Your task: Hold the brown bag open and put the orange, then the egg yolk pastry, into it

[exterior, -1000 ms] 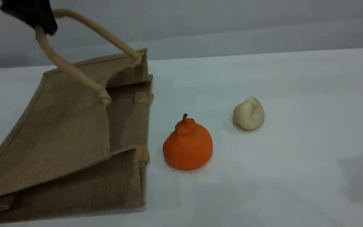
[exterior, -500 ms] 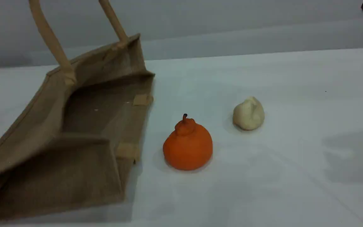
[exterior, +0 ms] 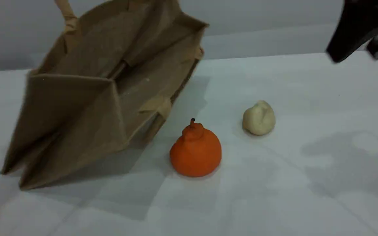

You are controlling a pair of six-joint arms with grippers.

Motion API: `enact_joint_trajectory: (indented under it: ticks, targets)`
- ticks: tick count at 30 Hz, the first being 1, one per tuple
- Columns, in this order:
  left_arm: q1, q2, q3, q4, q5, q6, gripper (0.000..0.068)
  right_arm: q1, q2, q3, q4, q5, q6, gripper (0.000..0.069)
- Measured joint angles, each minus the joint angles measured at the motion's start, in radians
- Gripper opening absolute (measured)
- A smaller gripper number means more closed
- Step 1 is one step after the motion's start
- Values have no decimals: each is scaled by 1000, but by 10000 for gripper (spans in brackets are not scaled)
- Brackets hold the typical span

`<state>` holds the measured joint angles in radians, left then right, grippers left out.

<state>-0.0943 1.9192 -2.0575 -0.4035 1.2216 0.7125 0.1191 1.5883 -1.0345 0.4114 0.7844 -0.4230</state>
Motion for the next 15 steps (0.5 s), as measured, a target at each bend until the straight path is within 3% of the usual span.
enact_joint_trajectory:
  ticks: [4,15]
  targets:
    - [0,0,0,0,0,110,81,71,49,0,10,-17,-44,553]
    - [0,0,0,-23,0,215,81,219,230,0,17,-162,-38,553]
